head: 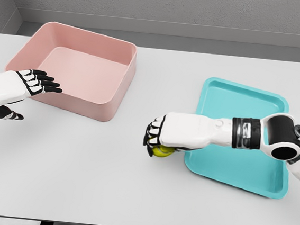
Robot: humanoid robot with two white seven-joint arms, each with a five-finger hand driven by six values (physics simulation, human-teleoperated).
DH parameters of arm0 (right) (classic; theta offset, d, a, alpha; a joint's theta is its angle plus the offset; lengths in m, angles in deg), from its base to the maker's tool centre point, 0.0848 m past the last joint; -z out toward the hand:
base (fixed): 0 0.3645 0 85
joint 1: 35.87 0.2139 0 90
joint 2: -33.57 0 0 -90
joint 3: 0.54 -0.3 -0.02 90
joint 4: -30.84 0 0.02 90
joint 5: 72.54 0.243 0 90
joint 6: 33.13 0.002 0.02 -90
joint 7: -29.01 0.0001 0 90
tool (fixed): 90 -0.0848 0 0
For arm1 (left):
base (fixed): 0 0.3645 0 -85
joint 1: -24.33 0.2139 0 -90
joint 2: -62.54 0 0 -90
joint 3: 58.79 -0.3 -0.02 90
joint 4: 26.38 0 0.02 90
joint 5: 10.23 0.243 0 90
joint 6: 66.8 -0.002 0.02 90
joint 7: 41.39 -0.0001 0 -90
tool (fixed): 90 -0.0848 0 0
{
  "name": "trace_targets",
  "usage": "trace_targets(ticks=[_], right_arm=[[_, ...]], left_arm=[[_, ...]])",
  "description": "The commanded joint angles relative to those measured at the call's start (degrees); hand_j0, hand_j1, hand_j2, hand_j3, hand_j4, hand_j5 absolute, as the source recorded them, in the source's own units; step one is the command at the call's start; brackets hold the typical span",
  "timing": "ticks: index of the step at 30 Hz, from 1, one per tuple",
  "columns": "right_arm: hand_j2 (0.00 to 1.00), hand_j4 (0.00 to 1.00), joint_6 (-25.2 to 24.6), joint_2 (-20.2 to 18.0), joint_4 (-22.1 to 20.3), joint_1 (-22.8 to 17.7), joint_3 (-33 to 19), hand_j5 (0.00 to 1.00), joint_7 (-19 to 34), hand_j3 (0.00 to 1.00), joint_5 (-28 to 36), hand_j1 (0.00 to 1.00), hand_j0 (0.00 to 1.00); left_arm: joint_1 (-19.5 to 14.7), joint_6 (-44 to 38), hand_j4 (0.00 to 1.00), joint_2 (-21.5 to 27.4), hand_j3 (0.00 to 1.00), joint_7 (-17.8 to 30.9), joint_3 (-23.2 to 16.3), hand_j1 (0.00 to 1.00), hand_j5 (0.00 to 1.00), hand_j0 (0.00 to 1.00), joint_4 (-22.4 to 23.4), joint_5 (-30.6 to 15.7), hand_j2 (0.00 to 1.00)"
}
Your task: Put the tennis from the blue tray into the pink basket with both arms
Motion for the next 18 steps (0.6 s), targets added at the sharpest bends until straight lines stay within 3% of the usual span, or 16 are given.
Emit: trace_targets(ticks=[1, 8, 18], right_arm=[[0.49, 0.49, -0.2, 2.85, 0.14, 0.0, 0.21, 0.49, 0.18, 0.49, -1.74, 0.49, 0.49], [0.49, 0.49, -0.2, 10.06, 4.62, -0.7, 0.39, 0.49, 1.32, 0.49, -5.96, 0.49, 0.49], [0.49, 0.49, -0.2, 13.31, 13.68, -0.7, 0.56, 0.49, 1.14, 0.49, -10.0, 0.49, 0.49]], left_arm=[[0.0, -0.05, 1.0, 0.16, 1.0, -0.03, -0.05, 1.0, 1.0, 1.0, 0.0, -0.29, 1.0], [0.0, -0.05, 1.0, 0.07, 1.0, -0.03, -0.14, 1.0, 1.0, 1.0, 0.0, -0.29, 1.0], [0.0, -0.05, 1.0, 0.07, 1.0, -0.03, -0.14, 1.0, 1.0, 1.0, 0.0, -0.29, 1.0]])
